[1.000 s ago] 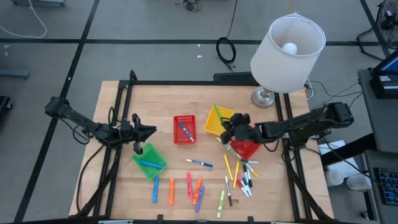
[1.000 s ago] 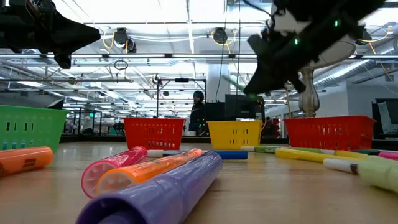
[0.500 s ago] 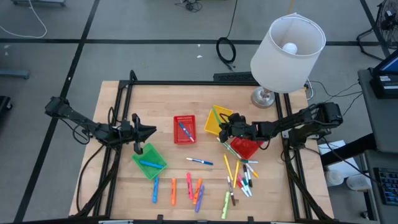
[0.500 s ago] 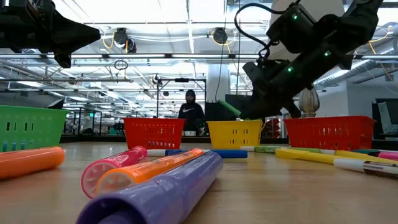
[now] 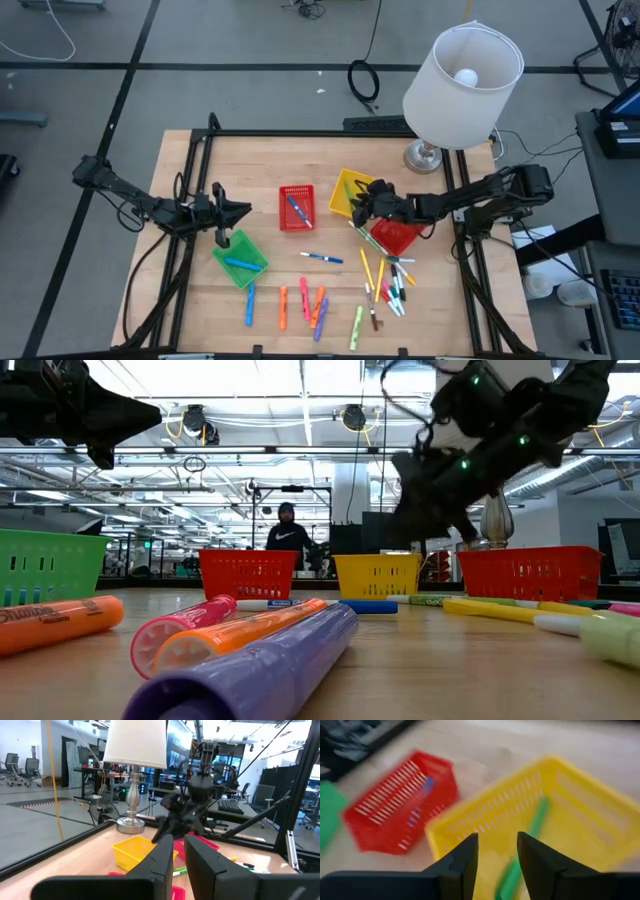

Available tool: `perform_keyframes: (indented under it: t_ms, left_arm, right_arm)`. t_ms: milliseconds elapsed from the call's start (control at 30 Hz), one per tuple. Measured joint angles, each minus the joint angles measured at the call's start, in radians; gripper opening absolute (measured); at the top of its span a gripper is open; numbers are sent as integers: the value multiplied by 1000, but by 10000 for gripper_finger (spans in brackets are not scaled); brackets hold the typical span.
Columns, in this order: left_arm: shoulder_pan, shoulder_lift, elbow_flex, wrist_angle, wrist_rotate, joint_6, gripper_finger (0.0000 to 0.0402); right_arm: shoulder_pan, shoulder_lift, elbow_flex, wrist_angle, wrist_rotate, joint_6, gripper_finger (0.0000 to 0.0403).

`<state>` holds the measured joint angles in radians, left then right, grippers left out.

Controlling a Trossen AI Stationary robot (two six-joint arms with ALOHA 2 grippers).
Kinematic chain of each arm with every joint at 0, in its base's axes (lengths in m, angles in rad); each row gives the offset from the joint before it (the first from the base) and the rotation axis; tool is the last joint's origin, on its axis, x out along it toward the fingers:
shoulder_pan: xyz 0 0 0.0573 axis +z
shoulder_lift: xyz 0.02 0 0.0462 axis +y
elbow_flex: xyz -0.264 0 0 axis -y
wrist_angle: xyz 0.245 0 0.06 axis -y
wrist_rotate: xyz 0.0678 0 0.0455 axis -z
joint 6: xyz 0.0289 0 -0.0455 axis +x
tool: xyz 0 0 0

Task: Pick & Place Markers
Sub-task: Put the small yellow highlighter pen into the right red bin

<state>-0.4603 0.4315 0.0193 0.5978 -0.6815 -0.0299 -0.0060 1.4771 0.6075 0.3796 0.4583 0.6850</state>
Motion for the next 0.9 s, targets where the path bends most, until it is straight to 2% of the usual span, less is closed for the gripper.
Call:
perform_keyframes:
  t_ms: [167,300,400,533,633,800,900]
  left_arm:
    - [0,0,0,-20,0,0,56]
    - [0,0,0,-27,0,-1,56]
    - [0,0,0,-28,0,-1,56]
    - [0,0,0,-29,0,-1,56]
    - [0,0,0,-31,-4,0,56]
    - [0,0,0,-61,-22,0,56]
    - [0,0,0,-77,-49,0,56]
  right_arm:
    - [75,-143,26,49,-98,-176,127]
    - [216,-288,85,-72,-95,-381,119]
    - [343,-367,137,-239,-61,-436,107]
    - [508,-395,196,-501,80,-377,86]
    - [612,-375,209,-639,116,-282,70]
    - [719,-299,209,-786,109,-89,42]
    - [748,-249,209,-885,34,49,22]
